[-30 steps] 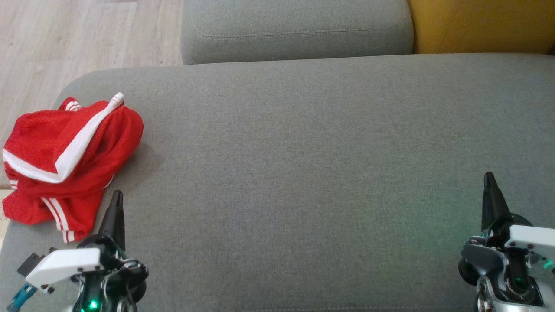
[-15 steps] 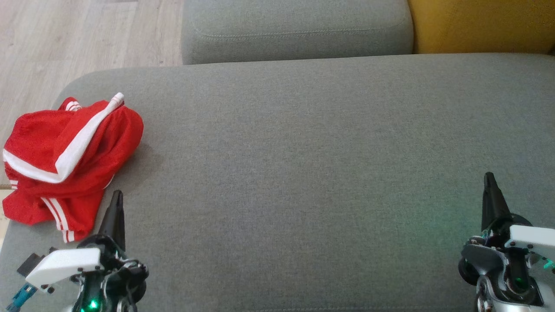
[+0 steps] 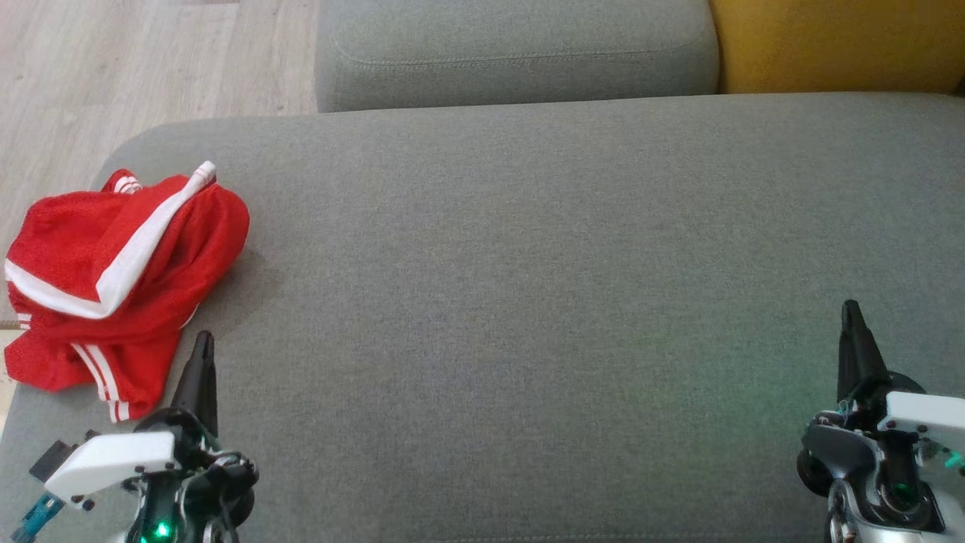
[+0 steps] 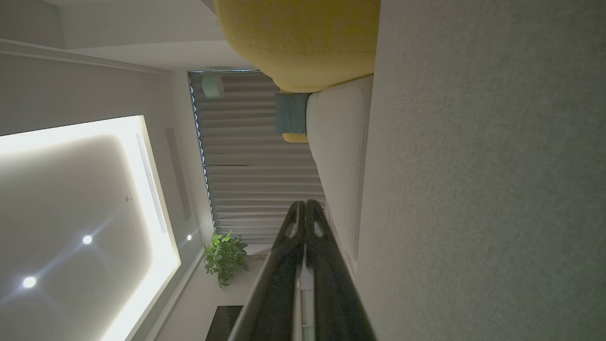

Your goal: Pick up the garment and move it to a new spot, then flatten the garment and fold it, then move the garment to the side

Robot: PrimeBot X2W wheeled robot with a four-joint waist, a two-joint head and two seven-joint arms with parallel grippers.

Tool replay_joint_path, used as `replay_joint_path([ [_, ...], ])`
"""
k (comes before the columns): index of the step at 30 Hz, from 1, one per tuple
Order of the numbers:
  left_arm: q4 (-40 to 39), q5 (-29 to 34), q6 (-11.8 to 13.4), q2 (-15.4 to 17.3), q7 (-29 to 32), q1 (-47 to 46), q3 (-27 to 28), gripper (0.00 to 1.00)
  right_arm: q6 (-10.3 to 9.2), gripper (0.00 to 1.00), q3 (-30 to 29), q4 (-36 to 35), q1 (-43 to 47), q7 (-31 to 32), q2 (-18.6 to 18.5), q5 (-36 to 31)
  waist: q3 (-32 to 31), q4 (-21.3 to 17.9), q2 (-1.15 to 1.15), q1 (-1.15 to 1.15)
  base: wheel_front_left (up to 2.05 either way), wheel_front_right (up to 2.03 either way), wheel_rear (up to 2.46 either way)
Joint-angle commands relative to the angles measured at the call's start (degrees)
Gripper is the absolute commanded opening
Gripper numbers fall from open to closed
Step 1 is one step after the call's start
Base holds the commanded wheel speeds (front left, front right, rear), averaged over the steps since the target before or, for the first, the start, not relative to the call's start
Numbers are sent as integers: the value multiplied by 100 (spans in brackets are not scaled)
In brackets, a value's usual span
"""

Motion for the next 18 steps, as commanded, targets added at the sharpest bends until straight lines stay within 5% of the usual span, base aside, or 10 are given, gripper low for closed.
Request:
replay_joint_path([
  [1,-221,-26,-41,113,43,-325,198,0,-5,0,120,-218,-102,14,-42,41,0,0,0,0,0,0,0],
  [18,-221,-26,-41,113,43,-325,198,0,-5,0,120,-218,-102,14,-42,41,0,0,0,0,0,0,0],
])
